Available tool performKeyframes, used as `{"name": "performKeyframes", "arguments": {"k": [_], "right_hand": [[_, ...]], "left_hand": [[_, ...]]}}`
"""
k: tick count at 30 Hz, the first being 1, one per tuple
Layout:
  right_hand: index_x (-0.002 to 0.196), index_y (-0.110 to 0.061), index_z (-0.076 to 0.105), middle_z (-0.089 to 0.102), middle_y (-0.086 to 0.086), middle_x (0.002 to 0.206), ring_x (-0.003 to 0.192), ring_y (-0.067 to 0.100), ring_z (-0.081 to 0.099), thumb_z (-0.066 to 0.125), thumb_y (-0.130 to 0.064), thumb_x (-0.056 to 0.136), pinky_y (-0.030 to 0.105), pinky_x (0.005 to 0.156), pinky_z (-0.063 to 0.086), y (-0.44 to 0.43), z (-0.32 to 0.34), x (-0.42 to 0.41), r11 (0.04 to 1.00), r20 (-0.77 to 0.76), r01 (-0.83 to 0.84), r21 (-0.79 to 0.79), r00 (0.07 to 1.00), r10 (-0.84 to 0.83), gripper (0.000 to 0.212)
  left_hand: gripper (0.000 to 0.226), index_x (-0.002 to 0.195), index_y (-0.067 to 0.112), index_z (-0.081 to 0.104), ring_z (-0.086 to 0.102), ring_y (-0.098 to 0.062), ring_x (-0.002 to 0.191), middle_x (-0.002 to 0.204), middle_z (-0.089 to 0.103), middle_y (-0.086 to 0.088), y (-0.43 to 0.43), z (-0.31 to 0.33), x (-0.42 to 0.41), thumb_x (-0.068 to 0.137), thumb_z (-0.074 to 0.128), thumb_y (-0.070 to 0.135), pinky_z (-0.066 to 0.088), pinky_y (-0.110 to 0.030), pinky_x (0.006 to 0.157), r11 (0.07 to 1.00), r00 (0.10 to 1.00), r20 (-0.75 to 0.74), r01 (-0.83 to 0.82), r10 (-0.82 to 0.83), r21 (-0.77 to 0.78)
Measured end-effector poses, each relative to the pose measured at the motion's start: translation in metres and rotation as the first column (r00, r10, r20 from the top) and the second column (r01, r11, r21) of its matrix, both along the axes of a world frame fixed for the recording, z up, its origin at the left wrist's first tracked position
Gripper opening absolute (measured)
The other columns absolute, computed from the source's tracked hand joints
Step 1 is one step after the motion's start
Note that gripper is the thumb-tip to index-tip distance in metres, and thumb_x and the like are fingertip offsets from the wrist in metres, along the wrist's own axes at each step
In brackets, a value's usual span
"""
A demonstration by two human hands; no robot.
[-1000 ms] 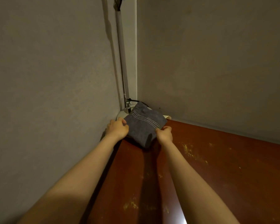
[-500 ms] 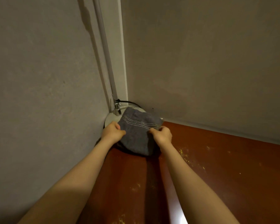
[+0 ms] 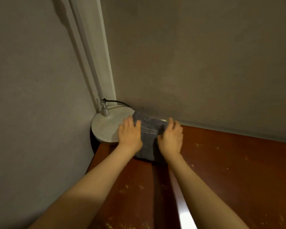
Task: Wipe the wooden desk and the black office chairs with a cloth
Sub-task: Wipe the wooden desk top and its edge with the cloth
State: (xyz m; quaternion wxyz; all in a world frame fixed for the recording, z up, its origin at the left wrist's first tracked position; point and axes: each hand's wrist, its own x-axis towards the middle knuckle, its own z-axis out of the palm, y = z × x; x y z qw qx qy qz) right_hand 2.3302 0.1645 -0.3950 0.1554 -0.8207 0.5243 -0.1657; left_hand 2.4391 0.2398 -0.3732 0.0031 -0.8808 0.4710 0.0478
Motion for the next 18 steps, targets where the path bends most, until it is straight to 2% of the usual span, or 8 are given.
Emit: {"name": "performKeyframes", "arguments": {"k": [2, 4, 7, 10, 11, 13, 15, 18], "right_hand": [[0.148, -0.002, 0.018, 0.015, 0.018, 0.155, 0.144, 0.029, 0.013, 0.044, -0.011, 0.095, 0.034, 0.115, 0.014, 0.002, -0.009, 0.016, 0.972, 0.028, -0.234, 0.002, 0.972, 0.234, 0.06], [0.15, -0.006, 0.009, 0.0, 0.012, 0.158, 0.146, 0.024, -0.003, 0.034, -0.017, 0.1, 0.031, 0.117, -0.001, 0.004, -0.024, 0.026, 0.925, -0.033, -0.371, 0.082, 0.927, 0.375, 0.057], [0.151, -0.011, 0.004, -0.007, 0.008, 0.159, 0.146, 0.02, -0.01, 0.025, -0.028, 0.102, 0.03, 0.116, -0.008, -0.002, -0.045, 0.026, 0.923, -0.102, -0.35, 0.162, 0.924, 0.368, 0.056], [0.152, -0.02, 0.004, -0.009, 0.006, 0.159, 0.146, 0.021, -0.012, 0.023, -0.03, 0.102, 0.032, 0.116, -0.009, -0.006, -0.048, 0.028, 0.916, -0.105, -0.37, 0.156, 0.916, 0.388, 0.054], [0.152, -0.022, 0.004, -0.009, 0.006, 0.159, 0.146, 0.021, -0.012, 0.023, -0.031, 0.102, 0.032, 0.116, -0.009, -0.006, -0.048, 0.028, 0.912, -0.108, -0.376, 0.163, 0.912, 0.396, 0.053], [0.151, -0.024, 0.006, -0.01, 0.007, 0.158, 0.145, 0.022, -0.013, 0.022, -0.031, 0.102, 0.034, 0.116, -0.009, -0.006, -0.049, 0.027, 0.914, -0.122, -0.372, 0.164, 0.911, 0.393, 0.052], [0.151, -0.024, 0.008, -0.01, 0.007, 0.159, 0.145, 0.022, -0.013, 0.022, -0.031, 0.102, 0.034, 0.116, -0.008, -0.006, -0.049, 0.028, 0.912, -0.123, -0.375, 0.168, 0.91, 0.397, 0.052], [0.151, -0.023, 0.011, -0.009, 0.007, 0.159, 0.146, 0.022, -0.011, 0.024, -0.029, 0.102, 0.034, 0.117, -0.007, -0.005, -0.049, 0.028, 0.914, -0.108, -0.374, 0.16, 0.913, 0.393, 0.051]], "left_hand": [[0.058, 0.147, 0.009, 0.018, 0.011, -0.027, 0.144, 0.156, 0.01, -0.015, -0.016, -0.011, -0.001, 0.094, 0.04, 0.019, 0.011, -0.035, 0.115, 0.981, 0.986, 0.005, 0.168, -0.168, -0.095], [0.056, 0.15, 0.009, 0.005, -0.003, -0.021, 0.146, 0.159, -0.003, -0.009, -0.022, -0.027, 0.006, 0.1, 0.027, 0.022, 0.0, -0.034, 0.117, 0.977, 0.976, -0.059, 0.211, -0.211, 0.001], [0.056, 0.149, 0.01, -0.007, -0.013, -0.018, 0.145, 0.158, -0.014, -0.006, -0.018, -0.051, 0.014, 0.103, 0.017, 0.031, -0.007, -0.036, 0.116, 0.972, 0.978, 0.003, 0.208, -0.209, 0.111], [0.055, 0.149, 0.01, -0.009, -0.013, -0.019, 0.145, 0.157, -0.015, -0.007, -0.015, -0.059, 0.013, 0.101, 0.006, 0.033, -0.009, -0.037, 0.116, 0.971, 0.97, 0.081, 0.224, -0.23, 0.08], [0.059, 0.149, 0.01, -0.009, -0.013, -0.019, 0.145, 0.157, -0.014, -0.007, -0.015, -0.059, 0.011, 0.096, -0.005, 0.035, -0.009, -0.037, 0.116, 0.971, 0.968, 0.095, 0.226, -0.233, 0.076], [0.081, 0.149, 0.01, -0.007, -0.012, -0.019, 0.145, 0.157, -0.013, -0.007, -0.016, -0.062, 0.009, 0.074, -0.024, 0.036, -0.01, -0.038, 0.116, 0.968, 0.962, 0.117, 0.24, -0.247, 0.066], [0.09, 0.15, 0.01, -0.005, -0.012, -0.019, 0.145, 0.158, -0.012, -0.007, -0.016, -0.064, 0.009, 0.066, -0.028, 0.034, -0.012, -0.037, 0.115, 0.964, 0.956, 0.131, 0.254, -0.262, 0.076], [0.09, 0.15, 0.009, -0.001, -0.012, -0.02, 0.145, 0.158, -0.009, -0.007, -0.017, -0.064, 0.008, 0.068, -0.027, 0.035, -0.019, -0.036, 0.108, 0.962, 0.951, 0.142, 0.266, -0.273, 0.069]]}}
